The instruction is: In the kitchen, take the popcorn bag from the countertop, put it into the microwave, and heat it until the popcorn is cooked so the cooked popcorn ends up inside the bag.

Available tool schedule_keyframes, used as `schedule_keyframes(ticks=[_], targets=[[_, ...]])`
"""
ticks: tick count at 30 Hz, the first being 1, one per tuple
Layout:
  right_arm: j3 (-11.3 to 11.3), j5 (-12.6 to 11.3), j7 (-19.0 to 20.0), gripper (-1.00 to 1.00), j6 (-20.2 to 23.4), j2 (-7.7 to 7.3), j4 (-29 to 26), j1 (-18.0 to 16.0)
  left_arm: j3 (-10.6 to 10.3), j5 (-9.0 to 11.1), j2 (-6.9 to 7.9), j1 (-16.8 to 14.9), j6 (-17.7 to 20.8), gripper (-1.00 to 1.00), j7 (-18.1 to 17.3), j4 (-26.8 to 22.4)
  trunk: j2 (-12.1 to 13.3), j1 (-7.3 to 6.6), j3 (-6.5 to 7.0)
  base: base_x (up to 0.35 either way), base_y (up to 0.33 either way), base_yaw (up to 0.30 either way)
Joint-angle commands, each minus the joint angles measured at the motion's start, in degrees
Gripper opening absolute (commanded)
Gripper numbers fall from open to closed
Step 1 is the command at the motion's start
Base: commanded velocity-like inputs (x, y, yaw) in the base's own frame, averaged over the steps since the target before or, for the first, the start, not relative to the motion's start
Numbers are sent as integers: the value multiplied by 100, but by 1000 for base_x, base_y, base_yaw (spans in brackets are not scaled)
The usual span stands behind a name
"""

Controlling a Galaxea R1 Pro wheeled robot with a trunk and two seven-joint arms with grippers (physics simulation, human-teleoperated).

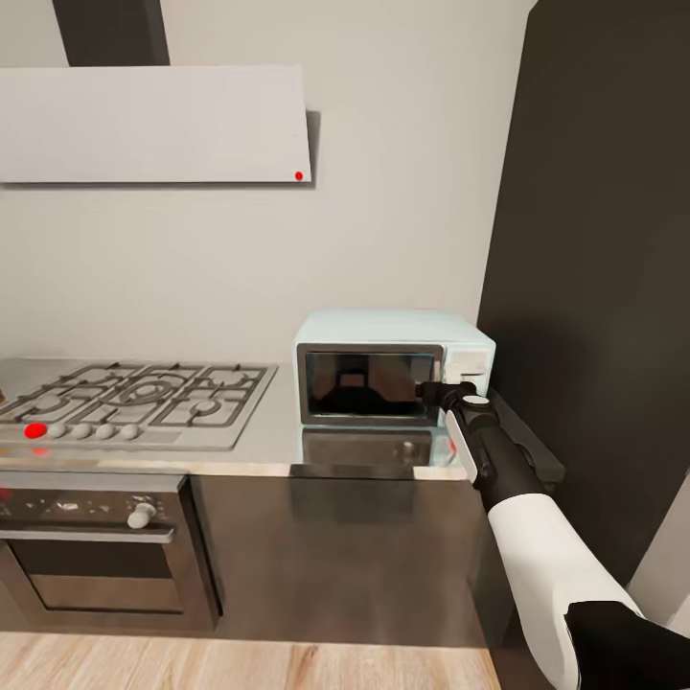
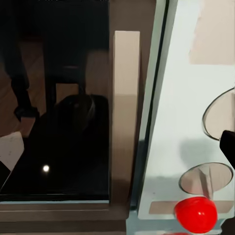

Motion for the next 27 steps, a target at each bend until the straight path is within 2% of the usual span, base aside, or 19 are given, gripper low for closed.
schedule_keyframes(ticks=[1, 27], targets=[[-2, 21, -10, 100, 35, 2, -7, -3, 2, 38, -2, 1, -10, 100, 5, -5, -3, 1, -6, 41, 0, 0], [-32, -12, -36, 100, -97, -14, 25, -3, 2, 38, -3, 1, -10, 100, 5, -5, -3, 1, -6, 20, 0, 0]])
